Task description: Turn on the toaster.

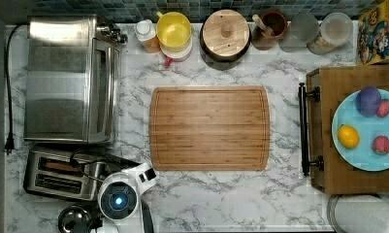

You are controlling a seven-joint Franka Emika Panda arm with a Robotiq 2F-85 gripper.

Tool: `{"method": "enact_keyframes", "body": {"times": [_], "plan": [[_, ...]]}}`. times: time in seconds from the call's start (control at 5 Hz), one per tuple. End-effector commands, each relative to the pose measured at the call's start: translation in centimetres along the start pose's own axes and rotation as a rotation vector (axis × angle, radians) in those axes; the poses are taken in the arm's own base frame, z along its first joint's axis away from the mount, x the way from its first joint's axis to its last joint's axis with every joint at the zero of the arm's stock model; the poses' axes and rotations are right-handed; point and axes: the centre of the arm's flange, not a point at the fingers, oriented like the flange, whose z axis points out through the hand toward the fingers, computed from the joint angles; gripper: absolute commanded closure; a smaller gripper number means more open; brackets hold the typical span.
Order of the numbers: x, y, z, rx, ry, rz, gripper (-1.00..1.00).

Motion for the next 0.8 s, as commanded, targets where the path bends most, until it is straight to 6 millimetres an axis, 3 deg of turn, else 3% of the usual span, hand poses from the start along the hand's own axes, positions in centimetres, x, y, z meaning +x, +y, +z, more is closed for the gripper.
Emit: {"method": "enact_keyframes", "body": {"times": [0.2,0.8], "plan": [[-6.15,6.11,8.03,-0.172,-0.168,-0.018,1.00],[-6.15,6.12,8.03,-0.173,-0.168,-0.018,1.00]]}}
